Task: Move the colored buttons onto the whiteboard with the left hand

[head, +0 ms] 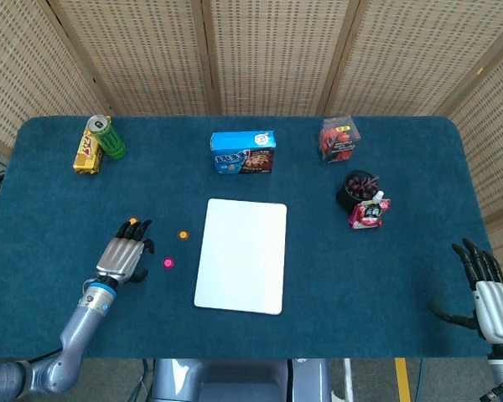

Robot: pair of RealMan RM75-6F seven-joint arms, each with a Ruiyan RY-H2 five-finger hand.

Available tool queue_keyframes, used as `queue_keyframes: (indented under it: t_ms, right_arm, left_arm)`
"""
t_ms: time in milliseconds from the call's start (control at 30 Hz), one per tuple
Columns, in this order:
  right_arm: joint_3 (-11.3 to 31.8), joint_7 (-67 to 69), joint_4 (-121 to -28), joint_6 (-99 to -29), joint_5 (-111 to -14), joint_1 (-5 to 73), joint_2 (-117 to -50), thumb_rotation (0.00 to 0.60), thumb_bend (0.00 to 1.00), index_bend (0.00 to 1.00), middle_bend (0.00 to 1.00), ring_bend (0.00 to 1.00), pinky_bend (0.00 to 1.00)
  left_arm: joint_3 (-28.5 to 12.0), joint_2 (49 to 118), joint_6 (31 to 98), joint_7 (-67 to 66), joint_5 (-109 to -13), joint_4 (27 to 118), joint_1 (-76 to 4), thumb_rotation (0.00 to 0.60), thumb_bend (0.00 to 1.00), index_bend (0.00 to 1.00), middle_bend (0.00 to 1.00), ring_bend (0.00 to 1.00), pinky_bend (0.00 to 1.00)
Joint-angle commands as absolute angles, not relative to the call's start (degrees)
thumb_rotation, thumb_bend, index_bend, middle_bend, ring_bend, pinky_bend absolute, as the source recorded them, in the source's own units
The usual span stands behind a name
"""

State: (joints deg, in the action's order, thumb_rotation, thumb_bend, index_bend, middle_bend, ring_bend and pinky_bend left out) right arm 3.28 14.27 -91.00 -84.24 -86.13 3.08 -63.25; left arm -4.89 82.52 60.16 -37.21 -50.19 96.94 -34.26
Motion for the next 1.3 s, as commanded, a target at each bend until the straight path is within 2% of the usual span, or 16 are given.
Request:
queue_keyframes:
  t_ms: [33, 967, 1033, 1167, 1300]
  right_arm:
    - [3.28, 14.34, -91.09, -84.18, -86.10, 3.09, -63.19, 0.600, 0.04, 0.00, 0.00, 0.00, 0.00]
    - [3.30, 15.53, -91.46, -83.46, -85.57, 3.21, -62.77, 0.600, 0.04, 0.00, 0.00, 0.00, 0.00]
    - [3.29, 15.67, -91.47, -83.41, -85.56, 3.22, -62.73, 0.600, 0.04, 0.00, 0.00, 0.00, 0.00]
    - [3.27, 16.00, -91.48, -83.38, -85.59, 3.22, -62.66, 0.600, 0.04, 0.00, 0.00, 0.00, 0.00]
    - [3.25, 16.18, -91.50, -83.33, -85.61, 3.23, -62.61, 0.600, 0.04, 0.00, 0.00, 0.00, 0.00]
  left_arm:
    - [-4.73, 83.60, 60.00, -37.77, -49.63, 95.89, -34.99, 0.600, 0.32, 0.40, 0.00, 0.00, 0.00]
    - [-4.11, 92.15, 58.52, -41.30, -44.18, 88.33, -39.89, 0.600, 0.32, 0.40, 0.00, 0.00, 0.00]
    - [-3.99, 92.45, 58.67, -41.37, -44.15, 88.18, -39.97, 0.600, 0.32, 0.42, 0.00, 0.00, 0.00]
    - [-3.80, 92.89, 59.12, -41.07, -44.53, 87.97, -39.99, 0.600, 0.32, 0.55, 0.00, 0.00, 0.00]
    - [-3.70, 92.62, 59.65, -40.86, -45.10, 88.49, -39.95, 0.600, 0.32, 0.59, 0.00, 0.00, 0.00]
